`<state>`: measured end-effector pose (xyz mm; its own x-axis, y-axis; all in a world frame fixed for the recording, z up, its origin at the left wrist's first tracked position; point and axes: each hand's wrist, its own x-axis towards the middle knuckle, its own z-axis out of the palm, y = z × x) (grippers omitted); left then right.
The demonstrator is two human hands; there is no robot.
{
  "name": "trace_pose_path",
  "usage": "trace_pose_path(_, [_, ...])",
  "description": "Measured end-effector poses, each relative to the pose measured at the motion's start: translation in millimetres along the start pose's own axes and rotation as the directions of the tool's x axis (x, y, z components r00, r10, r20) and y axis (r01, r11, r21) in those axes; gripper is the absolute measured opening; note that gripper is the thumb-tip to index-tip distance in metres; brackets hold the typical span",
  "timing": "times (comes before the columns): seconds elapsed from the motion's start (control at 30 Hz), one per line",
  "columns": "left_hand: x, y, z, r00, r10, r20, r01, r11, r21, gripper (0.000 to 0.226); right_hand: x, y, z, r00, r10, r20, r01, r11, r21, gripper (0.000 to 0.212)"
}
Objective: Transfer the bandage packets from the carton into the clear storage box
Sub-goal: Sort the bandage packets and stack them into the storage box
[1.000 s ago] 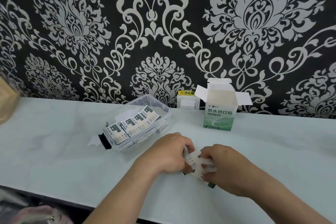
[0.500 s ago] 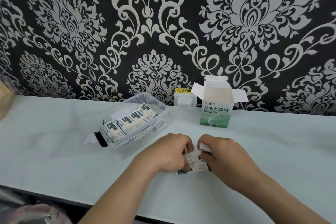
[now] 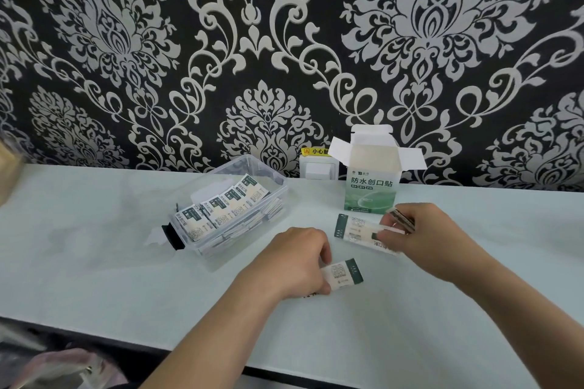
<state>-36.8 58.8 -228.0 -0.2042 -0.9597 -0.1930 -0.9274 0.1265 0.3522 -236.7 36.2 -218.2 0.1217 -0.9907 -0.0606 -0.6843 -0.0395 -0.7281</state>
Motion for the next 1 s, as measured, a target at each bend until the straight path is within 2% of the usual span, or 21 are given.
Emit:
trace_pose_path(0.1, [1.0, 0.8, 0.2, 0.999, -0.008, 0.036, 0.007, 1.000, 0.011, 0.027, -0.3, 1.2, 4.0, 1.000, 0.010, 0.019, -0.011, 1.000, 0.028, 0.016])
trace_pose_path(0.2, [3.1, -4.6, -1.8, 0.999, -0.003, 0.054, 0.004, 1.000, -0.022, 0.016, -0.8, -1.0, 4.3, 0.999, -0.018, -0.051, 0.020, 0.999, 0.043, 0.015])
trace_pose_path(0.27, [6.7, -9.6, -1.4, 0.999, -0.037, 0.018, 0.039, 0.987, -0.153, 0.017, -3.8, -5.6, 8.3, 0.985, -0.065, -0.159, 0.089, 0.986, 0.144, 0.013])
trace_pose_path(0.33, [12.4, -9.9, 3.6, 0.993, -0.083, -0.087, 0.046, 0.931, -0.362, 0.022, -11.6, -14.4, 21.1, 0.978, -0.065, -0.198, 0.132, 0.929, 0.346, 0.009])
trace_pose_path(0.4, [14.4, -1.3, 8.3, 0.976, -0.139, -0.170, 0.002, 0.780, -0.625, 0.024, -21.7, -23.7, 41.0, 0.995, -0.025, -0.098, 0.078, 0.809, 0.582, 0.011])
trace_pose_path(0.43, [13.0, 6.1, 9.0, 0.974, -0.159, -0.161, -0.011, 0.677, -0.736, 0.021, -24.9, -26.0, 50.0, 0.999, -0.004, -0.037, 0.028, 0.754, 0.656, 0.015])
trace_pose_path(0.53, [8.0, 23.4, 7.7, 0.985, -0.159, -0.063, -0.005, 0.338, -0.941, 0.033, -25.0, -24.9, 59.5, 0.996, 0.062, 0.059, -0.086, 0.655, 0.751, 0.020])
trace_pose_path(0.57, [6.7, 26.5, 6.9, 0.987, -0.153, -0.038, 0.008, 0.286, -0.958, 0.038, -23.2, -23.7, 57.3, 0.994, 0.089, 0.068, -0.108, 0.629, 0.769, 0.018])
trace_pose_path(0.6, [7.6, 26.7, 7.4, 0.988, -0.147, -0.037, 0.008, 0.294, -0.956, 0.042, -21.3, -22.7, 54.7, 0.992, 0.108, 0.068, -0.121, 0.615, 0.779, 0.017])
trace_pose_path(0.67, [8.1, 28.5, 8.9, 0.988, -0.103, -0.117, -0.061, 0.438, -0.897, 0.040, -19.1, -20.8, 50.9, 0.992, 0.118, 0.049, -0.113, 0.638, 0.761, 0.018])
trace_pose_path(0.73, [7.8, 30.4, 12.5, 0.973, -0.073, -0.217, -0.147, 0.530, -0.835, 0.031, -18.9, -21.0, 49.7, 0.996, 0.083, 0.010, -0.067, 0.721, 0.690, 0.024])
trace_pose_path(0.77, [8.0, 31.2, 13.0, 0.966, -0.085, -0.245, -0.163, 0.534, -0.830, 0.030, -19.3, -21.9, 49.6, 0.998, 0.062, -0.003, -0.045, 0.759, 0.649, 0.027])
trace_pose_path(0.87, [9.1, 29.4, 9.3, 0.942, -0.200, -0.269, -0.154, 0.456, -0.877, 0.031, -20.7, -24.1, 50.4, 0.998, 0.062, 0.018, -0.059, 0.763, 0.644, 0.032])
trace_pose_path(0.93, [9.3, 27.4, 3.9, 0.937, -0.243, -0.251, -0.148, 0.373, -0.916, 0.031, -20.2, -24.9, 49.1, 0.991, 0.125, 0.046, -0.119, 0.680, 0.723, 0.030])
trace_pose_path(1.0, [8.4, 26.1, 2.2, 0.942, -0.240, -0.235, -0.146, 0.337, -0.930, 0.029, -17.5, -24.9, 46.5, 0.983, 0.177, 0.058, -0.153, 0.591, 0.792, 0.032])
